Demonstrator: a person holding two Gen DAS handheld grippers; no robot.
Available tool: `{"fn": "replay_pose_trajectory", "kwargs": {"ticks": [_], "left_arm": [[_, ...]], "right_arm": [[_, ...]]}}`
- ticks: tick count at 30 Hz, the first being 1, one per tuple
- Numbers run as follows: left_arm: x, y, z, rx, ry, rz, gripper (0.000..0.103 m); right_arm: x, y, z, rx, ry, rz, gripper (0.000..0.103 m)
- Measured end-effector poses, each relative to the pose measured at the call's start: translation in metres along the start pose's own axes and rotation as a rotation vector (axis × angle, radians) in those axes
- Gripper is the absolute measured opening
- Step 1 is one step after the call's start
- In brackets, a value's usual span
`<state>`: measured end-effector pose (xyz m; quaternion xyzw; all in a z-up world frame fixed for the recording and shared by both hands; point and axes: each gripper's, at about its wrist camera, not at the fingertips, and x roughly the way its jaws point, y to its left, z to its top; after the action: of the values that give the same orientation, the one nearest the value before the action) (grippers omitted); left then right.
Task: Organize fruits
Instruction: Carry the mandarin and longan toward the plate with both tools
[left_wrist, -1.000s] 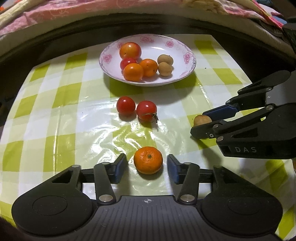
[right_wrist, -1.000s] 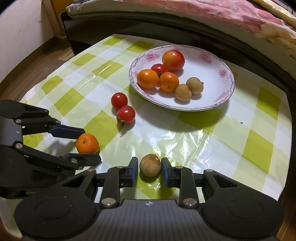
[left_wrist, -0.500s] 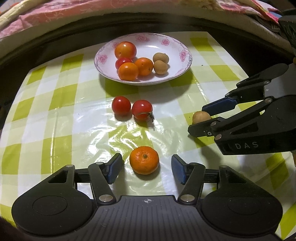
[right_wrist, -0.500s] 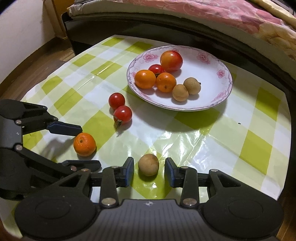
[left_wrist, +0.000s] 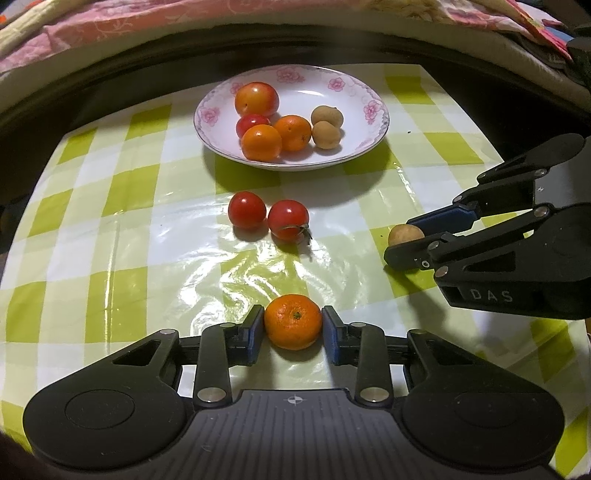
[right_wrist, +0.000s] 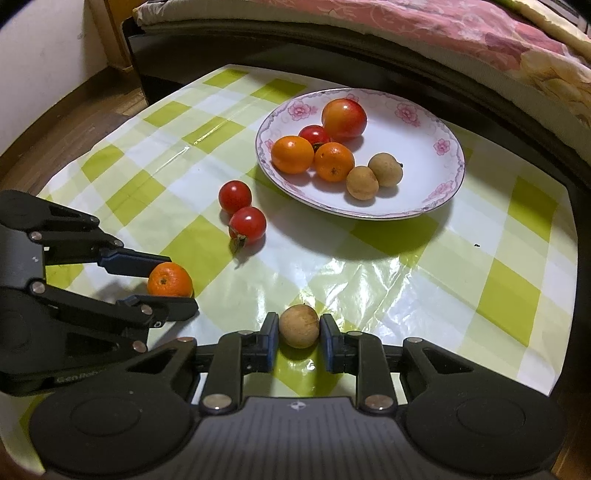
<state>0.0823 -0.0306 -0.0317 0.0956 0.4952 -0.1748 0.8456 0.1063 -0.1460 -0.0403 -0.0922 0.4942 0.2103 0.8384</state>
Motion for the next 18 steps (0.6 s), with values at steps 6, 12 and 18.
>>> {"fn": "replay_pose_trajectory", "kwargs": {"ticks": [6,12,18], "left_arm": [[-0.004,0.0,0.004,-0.005,-0.023,-0.002,0.041],[-0.006,-0.002,0.012,-0.007,-0.038,0.002,0.041],[-0.008,-0.003,0.022,-0.013,-0.055,0.007,0.041]], "right_arm": [[-0.005,-0.003,0.004,0.018,-0.024,0.002,0.026],[-0.01,-0.004,0.007,0.028,-0.042,0.002,0.026],[-0.013,-0.007,0.009,0.047,-0.057,0.002,0.026]]}}
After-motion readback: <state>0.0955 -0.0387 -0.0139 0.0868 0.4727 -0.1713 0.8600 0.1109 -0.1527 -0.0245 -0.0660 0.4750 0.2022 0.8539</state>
